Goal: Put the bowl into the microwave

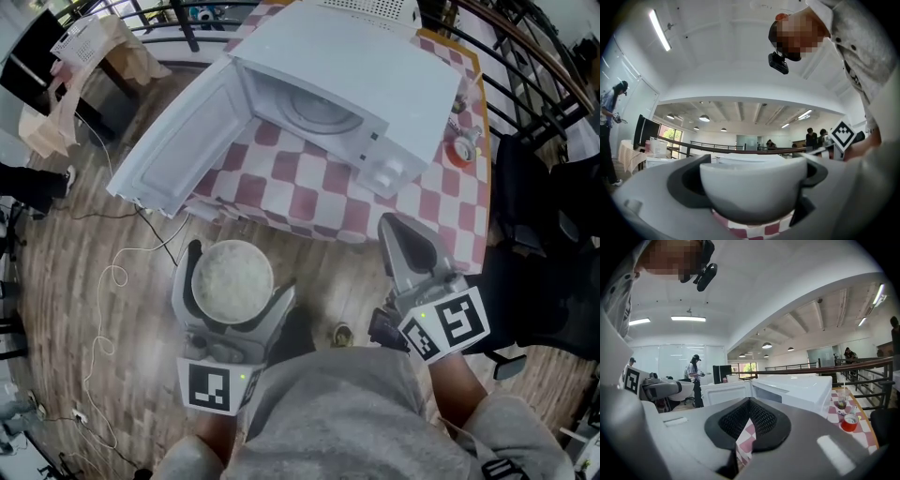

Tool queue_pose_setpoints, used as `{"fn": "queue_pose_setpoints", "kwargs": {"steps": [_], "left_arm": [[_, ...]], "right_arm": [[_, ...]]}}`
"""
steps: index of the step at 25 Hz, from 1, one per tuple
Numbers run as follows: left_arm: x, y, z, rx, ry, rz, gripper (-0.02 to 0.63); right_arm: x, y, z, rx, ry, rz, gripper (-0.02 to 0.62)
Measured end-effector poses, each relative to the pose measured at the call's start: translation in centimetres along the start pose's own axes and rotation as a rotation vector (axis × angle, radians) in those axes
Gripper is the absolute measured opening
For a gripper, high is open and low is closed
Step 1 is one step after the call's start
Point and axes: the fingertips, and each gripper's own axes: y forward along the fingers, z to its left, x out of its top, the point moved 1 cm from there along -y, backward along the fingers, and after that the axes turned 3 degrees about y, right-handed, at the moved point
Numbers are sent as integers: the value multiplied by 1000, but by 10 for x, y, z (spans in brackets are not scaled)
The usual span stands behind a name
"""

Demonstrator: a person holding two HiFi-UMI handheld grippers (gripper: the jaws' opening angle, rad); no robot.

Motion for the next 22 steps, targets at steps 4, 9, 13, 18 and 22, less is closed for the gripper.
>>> {"fn": "queue_pose_setpoints", "kwargs": {"steps": [4, 9, 13, 18, 22], "left_arm": [[-2, 7, 18, -28, -17, 0, 540], [-6, 15, 35, -73, -27, -11, 540], [-7, 20, 51, -99, -42, -23, 540], [-15, 22, 65, -120, -43, -24, 540], [-15, 25, 70, -136, -45, -26, 540]], "right_arm": [[5, 18, 8, -12, -2, -3, -3], [6, 36, 15, -42, -8, 5, -3], [9, 49, 20, -73, -12, 0, -3], [12, 57, 27, -98, -23, 0, -3], [15, 59, 29, -115, -29, -1, -3]]}}
